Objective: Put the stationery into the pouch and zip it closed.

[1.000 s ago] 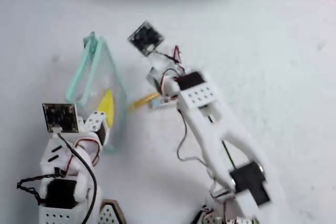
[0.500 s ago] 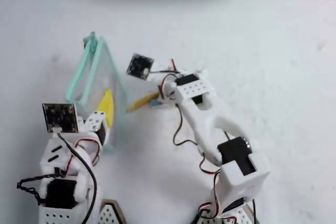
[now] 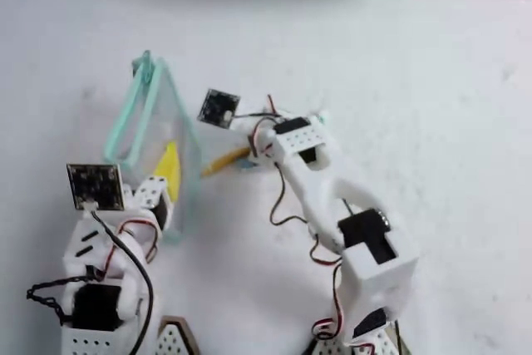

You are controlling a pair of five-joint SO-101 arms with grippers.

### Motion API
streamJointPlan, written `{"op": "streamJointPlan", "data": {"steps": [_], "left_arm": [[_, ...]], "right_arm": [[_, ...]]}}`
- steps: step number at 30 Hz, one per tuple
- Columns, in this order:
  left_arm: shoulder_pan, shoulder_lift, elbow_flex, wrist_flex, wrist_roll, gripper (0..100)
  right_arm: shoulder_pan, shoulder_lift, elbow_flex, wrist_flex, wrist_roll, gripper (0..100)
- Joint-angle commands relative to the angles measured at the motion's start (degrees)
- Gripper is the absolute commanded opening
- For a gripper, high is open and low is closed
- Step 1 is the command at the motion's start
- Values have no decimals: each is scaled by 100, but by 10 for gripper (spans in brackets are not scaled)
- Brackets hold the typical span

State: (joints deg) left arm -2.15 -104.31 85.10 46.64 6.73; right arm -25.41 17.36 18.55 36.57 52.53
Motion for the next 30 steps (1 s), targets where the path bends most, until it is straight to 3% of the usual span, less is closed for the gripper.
{"op": "streamJointPlan", "data": {"steps": [1, 6, 12, 21, 26, 30], "left_arm": [[-31, -48, -26, -193, -44, 189], [-31, -48, -26, -202, -35, 189], [-40, -48, -26, -202, -35, 189], [-31, -48, -26, -202, -35, 189], [-31, -48, -26, -193, -35, 189], [-31, -48, -26, -193, -35, 189]], "right_arm": [[-110, 242, -440, 453, 62, 183], [-224, 312, -738, 927, 70, 183], [-418, 286, -695, 1508, 976, 182], [-374, 716, -747, 664, 1011, 174], [-356, 804, -1029, 1068, 1029, 11], [-259, 804, -1046, 1103, 1029, 18]]}}
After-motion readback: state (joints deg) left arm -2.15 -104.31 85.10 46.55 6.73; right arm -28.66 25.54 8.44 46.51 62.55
